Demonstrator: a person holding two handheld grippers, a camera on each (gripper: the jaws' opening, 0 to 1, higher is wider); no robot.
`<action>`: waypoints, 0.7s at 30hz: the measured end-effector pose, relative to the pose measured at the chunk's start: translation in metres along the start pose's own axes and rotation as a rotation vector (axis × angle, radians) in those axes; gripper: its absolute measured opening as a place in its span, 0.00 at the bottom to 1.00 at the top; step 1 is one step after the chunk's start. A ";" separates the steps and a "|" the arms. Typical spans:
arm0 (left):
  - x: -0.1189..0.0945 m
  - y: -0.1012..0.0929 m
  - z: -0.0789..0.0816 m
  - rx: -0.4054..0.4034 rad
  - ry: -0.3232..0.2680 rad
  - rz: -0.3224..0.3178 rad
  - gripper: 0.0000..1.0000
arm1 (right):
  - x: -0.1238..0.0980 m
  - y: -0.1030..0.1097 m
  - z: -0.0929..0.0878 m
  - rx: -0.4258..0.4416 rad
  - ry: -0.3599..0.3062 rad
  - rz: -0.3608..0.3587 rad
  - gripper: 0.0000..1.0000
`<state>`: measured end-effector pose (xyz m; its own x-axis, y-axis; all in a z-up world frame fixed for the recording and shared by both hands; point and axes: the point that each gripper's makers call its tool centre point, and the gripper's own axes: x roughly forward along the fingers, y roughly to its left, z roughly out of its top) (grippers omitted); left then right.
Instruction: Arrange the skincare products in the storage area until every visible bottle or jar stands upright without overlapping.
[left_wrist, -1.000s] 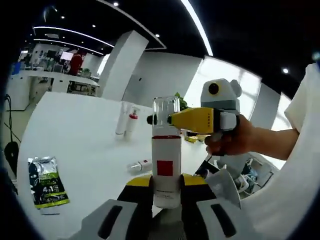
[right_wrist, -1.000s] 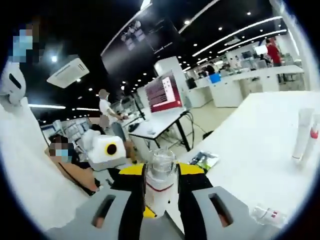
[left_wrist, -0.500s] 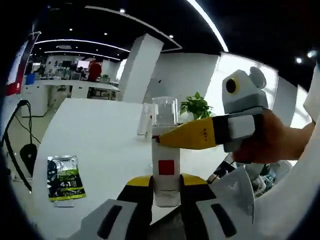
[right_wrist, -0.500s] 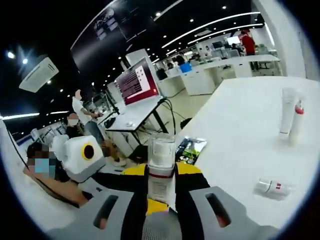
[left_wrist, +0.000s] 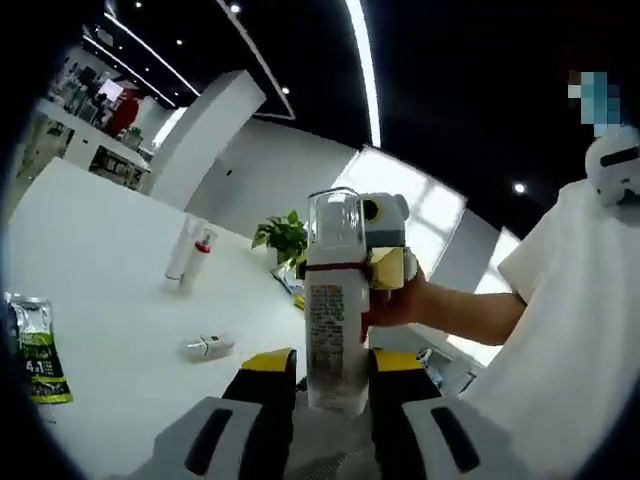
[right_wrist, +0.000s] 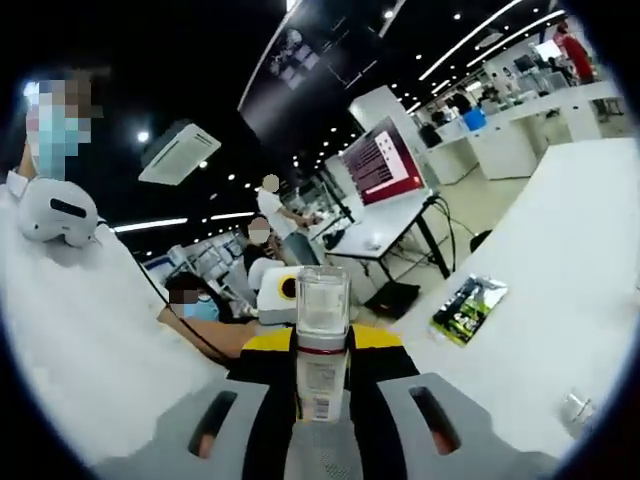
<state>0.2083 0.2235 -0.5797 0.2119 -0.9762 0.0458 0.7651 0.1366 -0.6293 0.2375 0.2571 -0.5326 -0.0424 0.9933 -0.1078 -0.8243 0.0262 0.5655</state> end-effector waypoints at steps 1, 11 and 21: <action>0.000 -0.004 0.000 -0.026 -0.003 -0.029 0.24 | 0.001 0.000 0.001 0.000 -0.004 0.003 0.16; -0.012 0.033 0.020 -0.006 -0.049 0.150 0.21 | 0.020 -0.028 0.014 -0.058 -0.058 -0.102 0.18; -0.028 0.078 0.038 0.117 -0.019 0.466 0.21 | 0.042 -0.068 0.023 -0.053 -0.097 -0.369 0.22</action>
<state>0.2850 0.2676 -0.6009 0.5586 -0.8036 -0.2054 0.6494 0.5777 -0.4945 0.3047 0.2994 -0.5562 0.3147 0.9241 -0.2168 -0.8020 0.3811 0.4600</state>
